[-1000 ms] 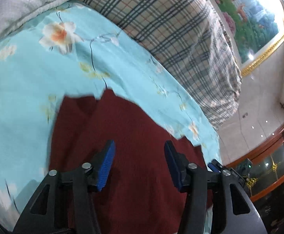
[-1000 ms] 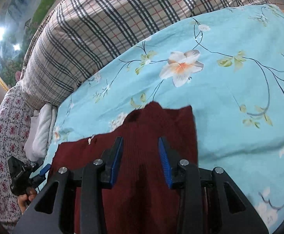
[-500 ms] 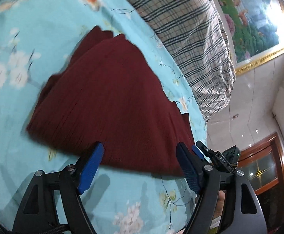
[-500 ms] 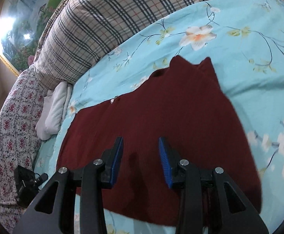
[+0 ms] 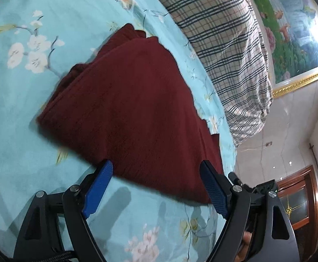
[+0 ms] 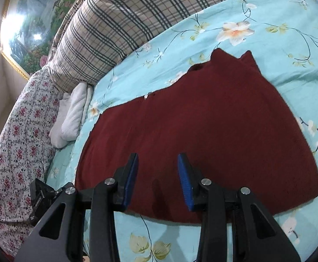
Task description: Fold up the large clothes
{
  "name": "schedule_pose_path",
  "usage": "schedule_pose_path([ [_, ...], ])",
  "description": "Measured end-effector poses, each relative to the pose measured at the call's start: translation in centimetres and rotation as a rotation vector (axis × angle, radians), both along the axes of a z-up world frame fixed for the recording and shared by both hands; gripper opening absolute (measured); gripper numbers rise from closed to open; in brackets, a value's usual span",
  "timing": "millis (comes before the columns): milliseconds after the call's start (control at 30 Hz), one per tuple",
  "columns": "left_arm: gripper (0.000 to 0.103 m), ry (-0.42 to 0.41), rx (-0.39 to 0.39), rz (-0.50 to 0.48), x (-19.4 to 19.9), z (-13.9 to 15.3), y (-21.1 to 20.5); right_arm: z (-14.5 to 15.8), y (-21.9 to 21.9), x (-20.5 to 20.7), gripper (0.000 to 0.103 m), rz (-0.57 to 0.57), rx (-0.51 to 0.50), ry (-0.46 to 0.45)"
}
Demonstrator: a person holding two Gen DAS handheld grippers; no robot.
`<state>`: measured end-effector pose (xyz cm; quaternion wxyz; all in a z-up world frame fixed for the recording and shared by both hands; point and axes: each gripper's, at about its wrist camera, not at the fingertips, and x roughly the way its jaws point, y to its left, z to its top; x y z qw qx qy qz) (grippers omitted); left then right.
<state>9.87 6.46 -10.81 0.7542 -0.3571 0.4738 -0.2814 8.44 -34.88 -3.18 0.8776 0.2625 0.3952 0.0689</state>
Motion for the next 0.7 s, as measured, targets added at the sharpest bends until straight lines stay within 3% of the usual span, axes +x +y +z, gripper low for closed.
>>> schedule_pose_path([
  [133, 0.082, -0.002, 0.005, 0.053, -1.0, -0.4, 0.6, 0.1, 0.6, 0.3, 0.038, 0.013, -0.005, -0.003],
  [333, 0.082, -0.061, 0.023, 0.124, 3.3, -0.5, -0.7, -0.3, 2.6, 1.6, 0.038, 0.054, -0.02, 0.003],
  [400, 0.073, -0.091, 0.047, 0.127, 4.4, -0.4, -1.4, -0.4, 3.1, 2.2, 0.037, 0.062, -0.033, 0.001],
  [433, 0.067, -0.097, 0.05, 0.122, 4.8, -0.3, -1.6, -0.4, 3.5, 2.9, 0.029, 0.073, -0.046, 0.004],
  [500, 0.033, -0.083, 0.036, 0.102, 5.5, -0.9, -1.8, -0.3, 4.3, 4.3, 0.012, 0.103, -0.065, 0.015],
  [567, 0.017, -0.059, 0.014, 0.093, 6.0, -1.5, -1.6, 0.0, 5.7, 6.1, 0.011, 0.154, -0.095, 0.013],
  [700, 0.016, -0.086, -0.001, 0.085, 6.0, -0.7, -1.5, -0.6, 9.1, 9.6, 0.008, 0.269, -0.172, 0.05],
])
